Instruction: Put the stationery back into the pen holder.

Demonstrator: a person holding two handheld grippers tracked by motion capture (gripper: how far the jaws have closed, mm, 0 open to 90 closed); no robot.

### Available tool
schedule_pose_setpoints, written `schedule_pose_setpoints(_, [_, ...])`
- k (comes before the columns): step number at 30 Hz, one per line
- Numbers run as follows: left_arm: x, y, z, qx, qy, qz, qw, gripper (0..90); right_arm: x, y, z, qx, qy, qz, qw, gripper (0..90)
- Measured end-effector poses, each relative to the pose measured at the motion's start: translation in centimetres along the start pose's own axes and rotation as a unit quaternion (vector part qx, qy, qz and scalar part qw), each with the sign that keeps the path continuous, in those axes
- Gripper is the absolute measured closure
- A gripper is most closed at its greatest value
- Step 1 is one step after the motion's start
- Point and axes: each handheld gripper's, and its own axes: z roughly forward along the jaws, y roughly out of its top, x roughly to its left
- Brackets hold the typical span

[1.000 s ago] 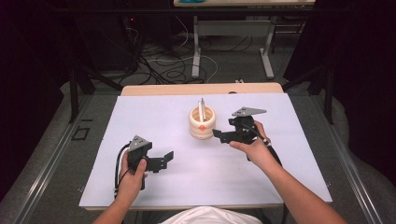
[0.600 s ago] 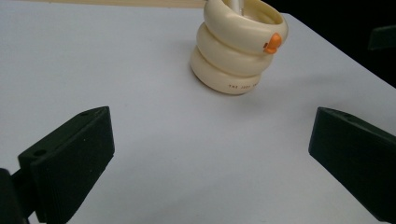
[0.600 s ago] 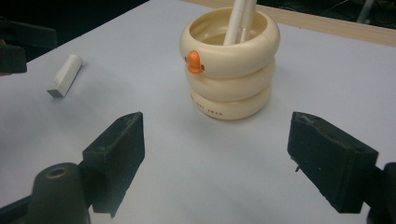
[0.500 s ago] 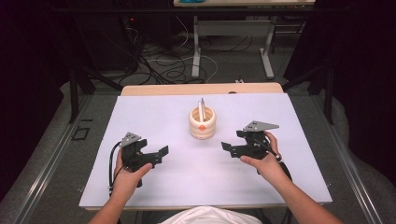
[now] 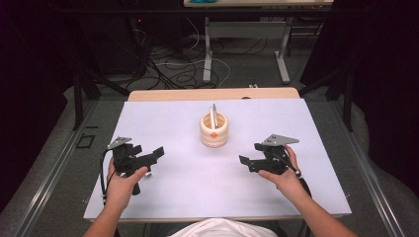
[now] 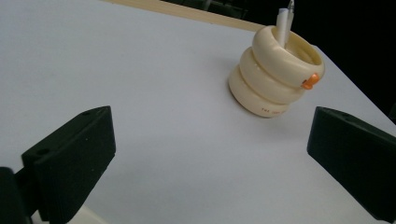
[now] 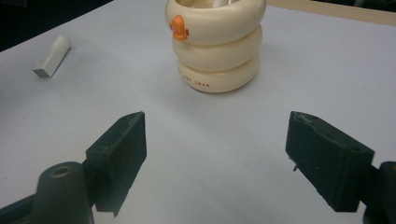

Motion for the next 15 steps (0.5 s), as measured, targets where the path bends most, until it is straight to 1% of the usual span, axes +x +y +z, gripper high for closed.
schedule_pose_setpoints(2, [0.3, 0.0, -0.2, -0.003, 0.002, -0.011, 0.9999, 4.2, 0.1, -0.1, 0.0, 0.004, 0.002, 0.008, 1.0000, 20.2])
schedule_pose_setpoints(4, [0.5, 0.0, -0.4, -0.003, 0.010, -0.022, 0.9997, 8.9, 0.0, -0.2, 0.1, 0.008, 0.002, 0.007, 0.9999, 20.2])
schedule_pose_setpoints(5, [0.6, 0.1, -0.5, -0.003, 0.015, -0.025, 0.9996, 10.9, 0.0, -0.2, 0.2, 0.009, 0.003, 0.010, 0.9999, 20.2])
schedule_pose_setpoints(6, [0.7, 0.1, -0.5, -0.001, 0.018, -0.034, 0.9993, 13.2, 0.0, -0.3, 0.2, 0.011, 0.001, 0.011, 0.9999, 20.2])
schedule_pose_setpoints(7, [0.9, 0.1, -0.6, 0.002, 0.023, -0.039, 0.9990, 15.5, -0.1, -0.3, 0.2, 0.014, 0.000, 0.010, 0.9999, 20.2])
schedule_pose_setpoints(8, [1.0, 0.1, -0.6, 0.001, 0.026, -0.048, 0.9985, 16.0, -0.1, -0.3, 0.2, 0.023, 0.002, 0.010, 0.9997, 20.2])
schedule_pose_setpoints(9, [1.2, 0.0, -0.6, 0.003, 0.027, -0.053, 0.9982, 16.2, -0.1, -0.4, 0.3, 0.015, 0.002, 0.012, 0.9998, 20.2])
schedule_pose_setpoints(11, [1.4, 0.0, -0.6, 0.000, 0.039, -0.063, 0.9973, 17.4, -0.2, -0.5, 0.4, 0.014, 0.001, 0.014, 0.9998, 20.2])
schedule_pose_setpoints(12, [1.6, 0.0, -0.7, 0.008, 0.044, -0.059, 0.9972, 18.7, -0.3, -0.5, 0.4, 0.016, 0.002, 0.013, 0.9998, 20.2])
schedule_pose_setpoints(13, [1.7, -0.1, -0.6, 0.002, 0.050, -0.060, 0.9969, 20.0, -0.3, -0.5, 0.4, 0.016, 0.000, 0.014, 0.9998, 20.2])
schedule_pose_setpoints(14, [1.7, -0.1, -0.6, 0.004, 0.056, -0.064, 0.9963, 20.0, -0.3, -0.5, 0.5, 0.014, 0.003, 0.015, 0.9998, 20.2])
schedule_pose_setpoints(15, [1.9, -0.1, -0.5, 0.004, 0.055, -0.065, 0.9964, 20.5, -0.3, -0.5, 0.4, 0.019, 0.001, 0.016, 0.9997, 20.2])
